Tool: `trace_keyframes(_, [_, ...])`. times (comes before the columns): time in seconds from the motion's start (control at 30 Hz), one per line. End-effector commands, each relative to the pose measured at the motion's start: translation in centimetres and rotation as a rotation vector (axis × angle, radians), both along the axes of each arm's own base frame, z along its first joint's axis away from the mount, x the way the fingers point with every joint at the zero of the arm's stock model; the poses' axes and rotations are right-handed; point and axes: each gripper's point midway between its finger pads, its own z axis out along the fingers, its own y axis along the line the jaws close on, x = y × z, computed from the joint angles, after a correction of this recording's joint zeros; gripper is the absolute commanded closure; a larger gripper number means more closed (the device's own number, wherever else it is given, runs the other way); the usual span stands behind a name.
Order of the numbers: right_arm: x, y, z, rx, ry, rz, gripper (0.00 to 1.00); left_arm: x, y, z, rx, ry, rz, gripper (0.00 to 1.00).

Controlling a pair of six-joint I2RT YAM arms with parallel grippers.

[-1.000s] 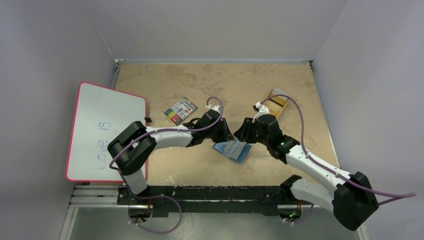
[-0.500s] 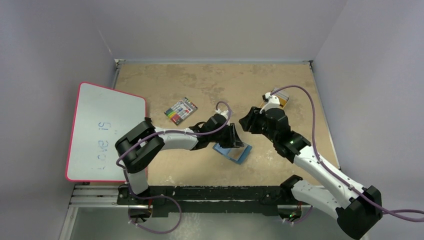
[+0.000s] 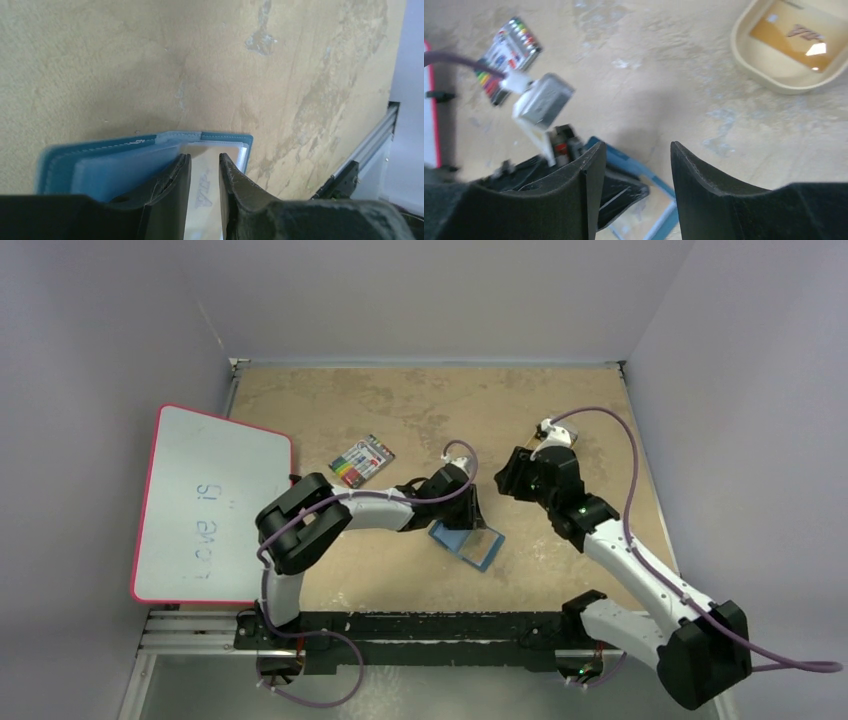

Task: Put the credit cards into the card holder
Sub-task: Turn over the card slot in the card holder.

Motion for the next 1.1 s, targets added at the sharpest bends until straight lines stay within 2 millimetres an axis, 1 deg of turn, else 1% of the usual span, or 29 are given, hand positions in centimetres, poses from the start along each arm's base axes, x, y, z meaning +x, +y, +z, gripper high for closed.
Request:
trace_keyframes(0.0, [3.4,-2.9,1.9,-0.029,-0.071,-0.048,0.47,1.7,2.2,-2.1,0.168,-0.059,0.061,0.73])
trace_keyframes(0.13, [6.5,-5.9,2.9,-0.133,-0.103,-0.076,0.46,3.1,5.2,-3.3,0.302,-0.093,0.165,0.73])
trace_keyframes(0.2, [8.2,-7.6,2.3,-0.182,-0.080,-0.096,0.46,3.6,6.4,-3.4,0.334,-0.095,0.210,0.73])
trace_keyframes(0.27, [9.8,-9.2,1.8,-0.221,-0.063,-0.115,0.46,4.1,7.5,-3.1,0.356,-0.105,0.253,0.73])
trace_keyframes(0.3, [10.6,-10.0,1.6,-0.236,-0.057,-0.123,0.48,4.2,7.9,-2.6,0.353,-0.112,0.272,0.73])
trace_keyframes(0.37, [12.1,-11.6,0.6,-0.243,-0.045,-0.131,0.50,4.3,8.1,-1.9,0.317,-0.116,0.293,0.73])
trace_keyframes(0.4, [13.1,-12.5,0.9,-0.246,-0.053,-0.132,0.50,4.3,7.8,-1.5,0.275,-0.110,0.296,0.73])
trace_keyframes(0.47, [14.7,-13.7,0.6,-0.296,-0.042,-0.124,0.50,4.0,6.8,-0.3,0.194,-0.105,0.283,0.72])
trace_keyframes(0.53, [16.0,-14.7,0.2,-0.351,-0.023,-0.110,0.50,3.7,6.3,1.0,0.151,-0.105,0.266,0.70])
trace_keyframes(0.6, [17.1,-15.3,0.4,-0.426,-0.029,-0.060,0.49,3.7,6.0,3.0,0.108,-0.124,0.258,0.67])
trace_keyframes(0.67, [18.1,-16.3,1.2,-0.501,-0.053,-0.061,0.48,3.7,6.0,5.2,0.064,-0.157,0.256,0.64])
trace_keyframes(0.7, [18.4,-16.7,1.6,-0.549,-0.073,-0.046,0.48,3.8,6.2,6.1,0.051,-0.177,0.262,0.61])
trace_keyframes(0.77, [19.1,-16.7,1.7,-0.608,-0.108,0.013,0.47,3.9,6.8,8.2,0.019,-0.214,0.277,0.57])
trace_keyframes(0.8, [19.3,-16.8,1.6,-0.634,-0.115,0.032,0.46,3.9,7.1,9.0,0.013,-0.227,0.281,0.50])
trace_keyframes(0.83, [19.5,-17.0,1.4,-0.659,-0.111,0.045,0.46,4.0,7.6,9.7,0.016,-0.239,0.284,0.46])
trace_keyframes(0.9, [19.7,-17.1,0.7,-0.701,-0.100,0.087,0.46,4.0,8.7,10.6,0.040,-0.258,0.295,0.41])
trace_keyframes(1.0, [20.0,-16.8,0.0,-0.746,-0.096,0.175,0.45,4.0,10.6,11.7,0.049,-0.284,0.320,0.40])
trace_keyframes(1.07, [20.1,-16.4,-0.3,-0.765,-0.089,0.240,0.45,4.0,11.7,11.7,0.053,-0.285,0.334,0.40])
